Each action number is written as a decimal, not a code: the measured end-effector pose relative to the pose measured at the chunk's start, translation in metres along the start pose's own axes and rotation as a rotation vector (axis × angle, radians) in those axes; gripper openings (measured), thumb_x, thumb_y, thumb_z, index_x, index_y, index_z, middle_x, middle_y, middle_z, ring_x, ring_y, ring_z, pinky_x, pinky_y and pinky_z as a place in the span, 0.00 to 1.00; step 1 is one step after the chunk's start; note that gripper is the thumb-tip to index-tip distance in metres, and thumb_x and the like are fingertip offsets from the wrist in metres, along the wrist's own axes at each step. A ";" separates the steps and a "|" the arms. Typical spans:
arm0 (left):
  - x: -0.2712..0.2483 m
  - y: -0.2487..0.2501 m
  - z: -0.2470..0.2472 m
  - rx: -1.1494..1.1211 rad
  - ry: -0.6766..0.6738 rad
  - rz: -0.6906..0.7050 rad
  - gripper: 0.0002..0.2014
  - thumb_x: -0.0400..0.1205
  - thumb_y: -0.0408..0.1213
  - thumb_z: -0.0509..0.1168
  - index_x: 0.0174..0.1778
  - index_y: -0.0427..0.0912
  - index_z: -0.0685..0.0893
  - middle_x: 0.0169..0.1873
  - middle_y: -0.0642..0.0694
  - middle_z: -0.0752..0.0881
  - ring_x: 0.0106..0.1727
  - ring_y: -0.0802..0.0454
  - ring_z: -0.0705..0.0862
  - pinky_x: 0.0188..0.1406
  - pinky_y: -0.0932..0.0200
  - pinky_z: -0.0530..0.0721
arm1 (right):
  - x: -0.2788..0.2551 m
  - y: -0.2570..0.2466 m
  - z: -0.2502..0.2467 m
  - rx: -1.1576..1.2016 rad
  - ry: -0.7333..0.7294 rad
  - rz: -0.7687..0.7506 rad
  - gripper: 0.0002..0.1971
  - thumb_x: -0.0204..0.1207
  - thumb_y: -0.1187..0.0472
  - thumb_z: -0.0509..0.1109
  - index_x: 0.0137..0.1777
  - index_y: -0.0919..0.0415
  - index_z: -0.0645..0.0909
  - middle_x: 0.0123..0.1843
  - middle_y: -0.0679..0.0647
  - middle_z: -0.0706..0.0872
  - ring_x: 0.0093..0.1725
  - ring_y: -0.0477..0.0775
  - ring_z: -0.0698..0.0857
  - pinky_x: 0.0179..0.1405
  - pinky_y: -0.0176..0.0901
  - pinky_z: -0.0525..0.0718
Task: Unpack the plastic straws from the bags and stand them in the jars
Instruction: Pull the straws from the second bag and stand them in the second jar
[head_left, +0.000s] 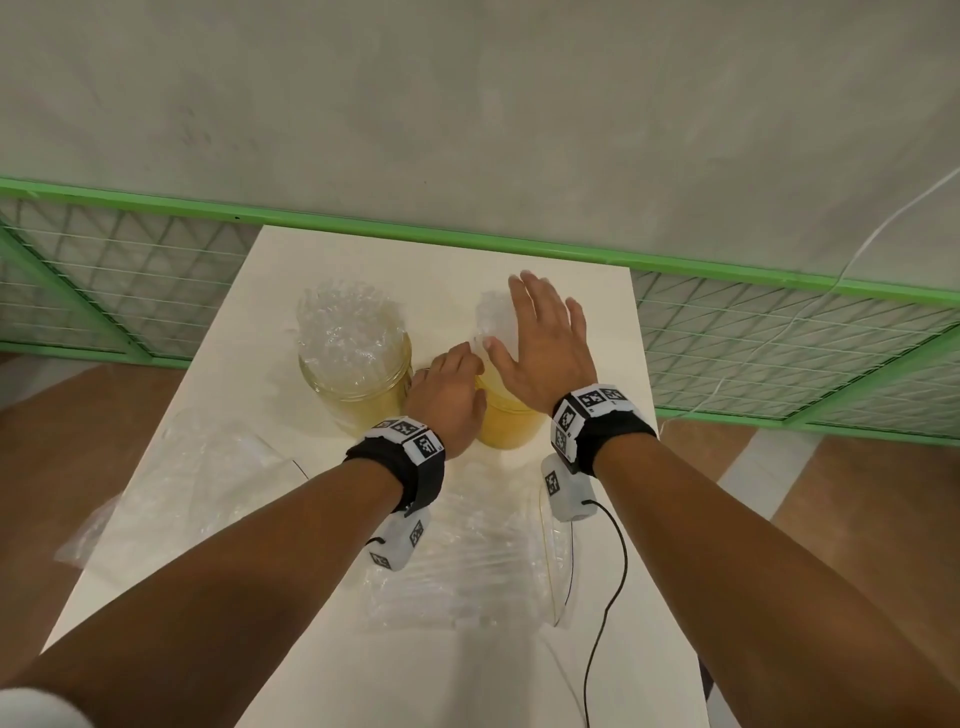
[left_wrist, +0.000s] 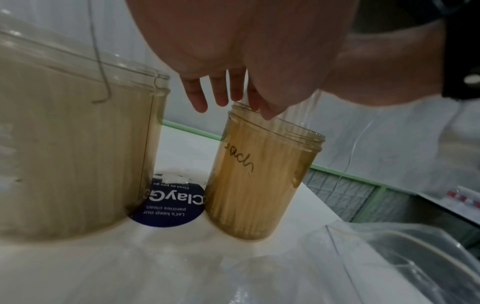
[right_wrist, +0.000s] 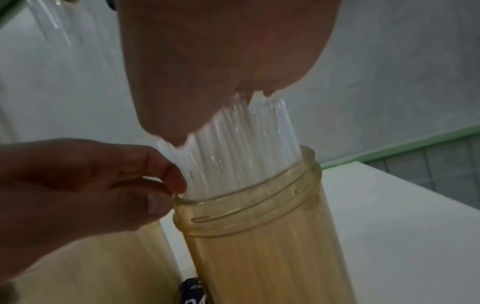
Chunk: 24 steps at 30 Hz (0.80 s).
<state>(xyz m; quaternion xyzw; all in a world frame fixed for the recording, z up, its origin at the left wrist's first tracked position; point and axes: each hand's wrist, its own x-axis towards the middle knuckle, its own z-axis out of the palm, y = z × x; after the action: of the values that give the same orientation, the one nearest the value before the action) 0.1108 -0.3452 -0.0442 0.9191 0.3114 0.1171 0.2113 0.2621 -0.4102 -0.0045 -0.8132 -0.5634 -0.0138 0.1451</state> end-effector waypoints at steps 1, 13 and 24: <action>0.000 0.002 -0.002 0.031 -0.003 0.001 0.16 0.84 0.38 0.60 0.68 0.41 0.75 0.65 0.47 0.75 0.66 0.44 0.75 0.61 0.45 0.75 | 0.003 -0.003 -0.001 0.007 0.014 -0.041 0.35 0.87 0.40 0.54 0.91 0.53 0.54 0.91 0.53 0.55 0.90 0.59 0.53 0.86 0.65 0.48; 0.001 -0.004 -0.001 0.317 -0.130 0.041 0.33 0.82 0.34 0.63 0.84 0.47 0.61 0.83 0.44 0.62 0.76 0.43 0.71 0.68 0.42 0.72 | 0.031 -0.004 -0.002 -0.083 -0.159 -0.146 0.20 0.90 0.49 0.58 0.79 0.50 0.76 0.85 0.49 0.71 0.87 0.54 0.62 0.88 0.63 0.46; 0.001 -0.003 -0.001 0.310 -0.184 0.032 0.29 0.84 0.37 0.59 0.83 0.44 0.62 0.87 0.46 0.51 0.80 0.44 0.68 0.73 0.41 0.68 | 0.035 0.016 0.000 -0.123 -0.255 -0.128 0.26 0.91 0.62 0.52 0.89 0.54 0.60 0.92 0.53 0.55 0.90 0.59 0.55 0.88 0.59 0.52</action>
<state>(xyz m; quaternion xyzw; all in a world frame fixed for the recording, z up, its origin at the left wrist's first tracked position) 0.1102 -0.3424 -0.0447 0.9523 0.2904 -0.0134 0.0928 0.2894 -0.3834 -0.0012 -0.7783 -0.6258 0.0459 0.0212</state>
